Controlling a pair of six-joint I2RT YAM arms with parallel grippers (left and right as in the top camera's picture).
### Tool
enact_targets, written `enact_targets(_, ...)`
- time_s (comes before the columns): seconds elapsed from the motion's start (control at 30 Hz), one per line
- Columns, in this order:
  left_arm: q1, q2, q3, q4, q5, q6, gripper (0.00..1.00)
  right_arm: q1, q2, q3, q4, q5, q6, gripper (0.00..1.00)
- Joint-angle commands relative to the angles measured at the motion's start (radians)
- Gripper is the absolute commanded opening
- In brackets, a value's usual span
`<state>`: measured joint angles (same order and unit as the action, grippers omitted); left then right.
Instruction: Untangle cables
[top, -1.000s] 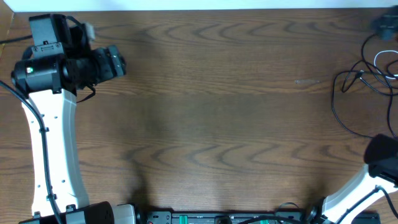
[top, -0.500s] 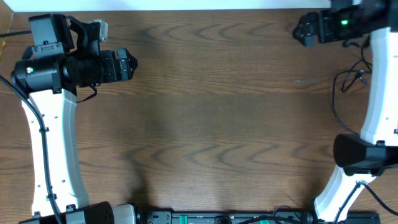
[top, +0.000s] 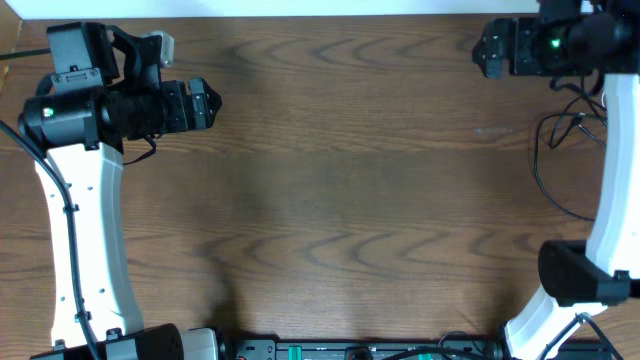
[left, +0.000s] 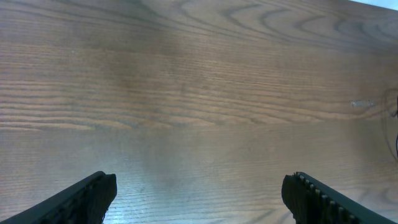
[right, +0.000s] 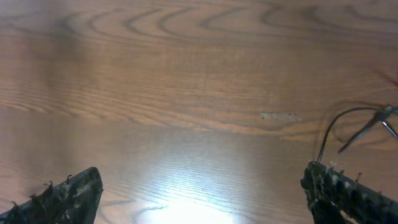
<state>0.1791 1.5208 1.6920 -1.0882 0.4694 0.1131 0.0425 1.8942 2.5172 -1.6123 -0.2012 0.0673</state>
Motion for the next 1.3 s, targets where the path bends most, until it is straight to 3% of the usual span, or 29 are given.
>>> enact_targets(0.0,-0.002,0.008,-0.009,0.001,0.013,0.022,0.91,0.002,-0.011,0.004,-0.023,0.012,0.037,0.99)
enact_targets(0.37,-0.002,0.008,-0.009,0.001,0.013,0.022,0.91,0.002,-0.024,0.003,-0.076,0.053,-0.116,0.99)
enact_targets(0.53,-0.002,0.008,-0.009,0.001,0.013,0.022,0.91,-0.007,-0.075,-0.043,-0.003,0.054,-0.211,0.99)
enact_targets(0.9,-0.002,0.008,-0.009,0.001,0.013,0.022,0.91,-0.025,-0.558,-0.907,0.706,0.054,-0.267,0.99)
enact_targets(1.27,-0.002,0.008,-0.009,0.001,0.013,0.022,0.91,-0.044,-1.005,-1.61,1.306,0.053,-0.286,0.99)
